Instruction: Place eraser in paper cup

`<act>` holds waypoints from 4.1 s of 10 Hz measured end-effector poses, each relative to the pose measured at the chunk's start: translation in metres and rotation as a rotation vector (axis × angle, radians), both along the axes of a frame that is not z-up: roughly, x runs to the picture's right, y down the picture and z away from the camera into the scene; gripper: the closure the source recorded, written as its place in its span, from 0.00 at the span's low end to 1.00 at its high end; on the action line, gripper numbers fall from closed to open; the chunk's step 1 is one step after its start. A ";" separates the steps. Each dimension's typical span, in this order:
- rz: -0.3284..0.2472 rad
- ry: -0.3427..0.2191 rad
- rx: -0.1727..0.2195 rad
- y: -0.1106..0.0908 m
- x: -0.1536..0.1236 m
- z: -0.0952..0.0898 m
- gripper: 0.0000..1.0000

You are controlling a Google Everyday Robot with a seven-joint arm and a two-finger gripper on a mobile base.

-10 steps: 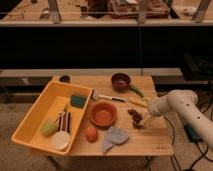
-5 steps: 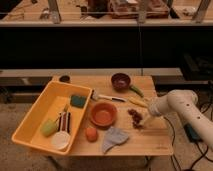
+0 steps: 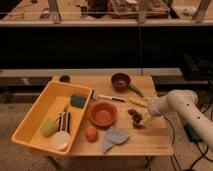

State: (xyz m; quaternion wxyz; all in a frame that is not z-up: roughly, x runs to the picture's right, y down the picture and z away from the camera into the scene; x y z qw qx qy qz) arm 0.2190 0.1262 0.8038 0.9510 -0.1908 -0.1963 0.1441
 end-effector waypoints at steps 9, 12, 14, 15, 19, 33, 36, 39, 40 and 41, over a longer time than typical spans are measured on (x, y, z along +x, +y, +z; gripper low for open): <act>0.000 0.000 0.000 0.000 0.000 0.000 0.20; -0.005 0.002 0.005 -0.001 0.000 0.000 0.20; -0.074 -0.006 0.047 -0.016 -0.012 -0.005 0.20; -0.116 -0.016 0.069 -0.025 -0.025 -0.011 0.20; -0.339 -0.073 0.180 -0.059 -0.123 -0.047 0.20; -0.868 -0.388 0.401 -0.076 -0.248 -0.087 0.20; -1.167 -0.545 0.503 -0.057 -0.318 -0.111 0.20; -1.505 -0.661 0.625 -0.034 -0.392 -0.131 0.20; -1.616 -0.682 0.669 -0.031 -0.419 -0.137 0.20; -1.662 -0.692 0.688 -0.029 -0.431 -0.140 0.20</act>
